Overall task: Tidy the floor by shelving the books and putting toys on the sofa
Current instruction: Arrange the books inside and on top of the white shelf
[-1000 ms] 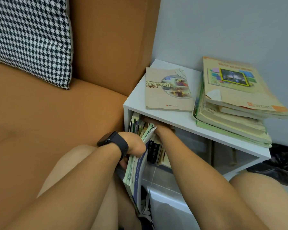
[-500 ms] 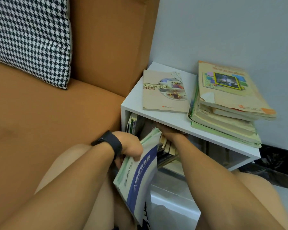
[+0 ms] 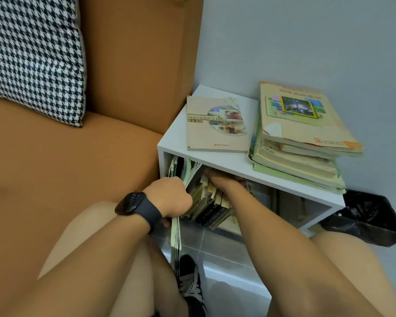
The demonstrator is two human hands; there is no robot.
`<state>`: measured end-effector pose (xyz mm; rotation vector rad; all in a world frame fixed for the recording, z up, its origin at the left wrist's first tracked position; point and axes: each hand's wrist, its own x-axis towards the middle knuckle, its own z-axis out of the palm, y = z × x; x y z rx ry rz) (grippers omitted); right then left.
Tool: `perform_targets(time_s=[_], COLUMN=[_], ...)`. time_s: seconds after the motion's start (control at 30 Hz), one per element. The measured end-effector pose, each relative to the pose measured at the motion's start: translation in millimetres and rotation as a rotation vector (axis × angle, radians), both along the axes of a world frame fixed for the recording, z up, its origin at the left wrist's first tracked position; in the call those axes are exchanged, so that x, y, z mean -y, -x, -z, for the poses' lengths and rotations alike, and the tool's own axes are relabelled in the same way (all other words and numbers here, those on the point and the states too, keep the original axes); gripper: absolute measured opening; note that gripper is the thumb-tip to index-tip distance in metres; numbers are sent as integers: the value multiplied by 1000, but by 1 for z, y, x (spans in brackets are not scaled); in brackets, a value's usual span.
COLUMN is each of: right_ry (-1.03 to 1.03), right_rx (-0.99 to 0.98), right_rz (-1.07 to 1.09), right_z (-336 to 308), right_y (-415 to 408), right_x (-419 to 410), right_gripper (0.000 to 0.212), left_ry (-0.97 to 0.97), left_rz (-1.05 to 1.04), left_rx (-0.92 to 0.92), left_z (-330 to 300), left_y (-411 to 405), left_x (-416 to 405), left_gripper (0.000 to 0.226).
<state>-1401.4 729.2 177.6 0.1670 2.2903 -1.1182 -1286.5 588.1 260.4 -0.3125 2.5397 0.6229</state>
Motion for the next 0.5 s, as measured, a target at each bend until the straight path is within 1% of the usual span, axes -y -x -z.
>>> perform_targets(time_s=[0.1,0.13,0.17,0.23,0.33,0.37,0.43,0.5], right_ry=[-65,-105,-136,-170,-193,-207,-217,-262], right_rx=[77,97,105,59,23,5,-32,-73], right_rz=[-69,-84,-95,-102,-130,-143,-156,-165], right_z=[-6,-2,-1,1,5,4,6,11], right_y=[-5,-5,-5,-6,-6,-7,-8,-5], right_x=[18,21,24,26,18,16,12,10], right_gripper=[36,36,40,42,30,30,31,30], left_ry=[43,60,67,95,127,132,141,162], left_rz=[29,49,49,60,76,80,92,121], left_rx=[-39,-61,-79,-102,-145,-158,-159,-152], left_z=[2,3,2,2,-3,-4,-4,-3], left_y=[-6,-6,-8,-10,-12,-11,-12,-12], left_x=[-12,-15,-17,-19,-21,-22,-25,-29], left_gripper=[32,29,26,23,9,7,9,17])
